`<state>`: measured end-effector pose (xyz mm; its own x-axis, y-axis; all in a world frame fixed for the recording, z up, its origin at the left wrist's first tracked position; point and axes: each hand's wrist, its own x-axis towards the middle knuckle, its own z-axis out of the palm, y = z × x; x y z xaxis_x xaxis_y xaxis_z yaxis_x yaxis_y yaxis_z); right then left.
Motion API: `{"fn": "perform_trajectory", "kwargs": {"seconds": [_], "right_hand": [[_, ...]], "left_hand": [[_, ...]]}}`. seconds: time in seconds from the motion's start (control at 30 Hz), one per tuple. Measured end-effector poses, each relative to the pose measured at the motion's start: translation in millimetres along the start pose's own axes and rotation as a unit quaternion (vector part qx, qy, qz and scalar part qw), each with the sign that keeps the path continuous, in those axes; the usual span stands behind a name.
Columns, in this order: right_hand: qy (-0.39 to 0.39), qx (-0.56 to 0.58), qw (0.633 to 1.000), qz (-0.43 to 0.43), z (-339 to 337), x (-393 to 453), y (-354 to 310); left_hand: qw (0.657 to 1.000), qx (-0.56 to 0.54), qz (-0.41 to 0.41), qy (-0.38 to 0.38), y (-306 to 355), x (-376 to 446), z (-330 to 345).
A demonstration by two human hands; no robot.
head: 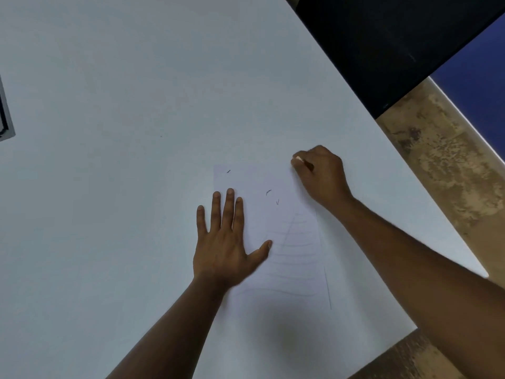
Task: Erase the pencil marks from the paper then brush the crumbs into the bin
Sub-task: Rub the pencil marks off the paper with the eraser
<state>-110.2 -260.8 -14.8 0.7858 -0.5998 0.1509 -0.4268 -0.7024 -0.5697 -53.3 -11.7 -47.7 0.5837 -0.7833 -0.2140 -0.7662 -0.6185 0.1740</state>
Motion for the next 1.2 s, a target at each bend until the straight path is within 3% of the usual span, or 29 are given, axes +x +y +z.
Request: {"fn": "perform_trajectory", "kwargs": {"seconds": [0.17,0.27,0.37,0.53,0.73,0.9,1.03,1.2], "right_hand": [[0.01,0.188,0.967,0.171,-8.1,-76.0,-45.6],[-0.007,0.227,0.952,0.205,12.0,-117.1,-63.4],[0.003,0.168,0.978,0.124,20.8,-125.0,-60.5],[-0.092,0.139,0.986,-0.017,3.5,-94.4,-27.3],[-0.223,0.155,0.962,-0.03,-14.8,-53.2,6.4],[-0.142,0.099,0.984,-0.053,11.0,-74.0,-32.1],[-0.18,0.099,0.973,-0.104,36.7,-116.6,-63.2],[-0.161,0.03,0.977,-0.138,36.3,-115.2,-65.5]], "left_hand": [[1.0,-0.005,-0.007,0.013,0.9,-0.7,2.2],[1.0,-0.011,-0.022,0.013,2.1,1.7,1.8],[0.999,-0.03,-0.041,0.017,7.0,-0.5,0.3],[0.995,-0.074,-0.056,0.047,2.6,-12.7,-5.0],[1.0,-0.025,0.004,0.008,-22.9,-32.0,1.8],[1.0,-0.012,-0.002,0.022,-20.3,-34.8,5.1],[0.999,-0.022,-0.002,0.027,-20.4,-33.5,7.6],[1.0,-0.019,-0.009,0.021,-18.8,-32.8,6.8]]}}
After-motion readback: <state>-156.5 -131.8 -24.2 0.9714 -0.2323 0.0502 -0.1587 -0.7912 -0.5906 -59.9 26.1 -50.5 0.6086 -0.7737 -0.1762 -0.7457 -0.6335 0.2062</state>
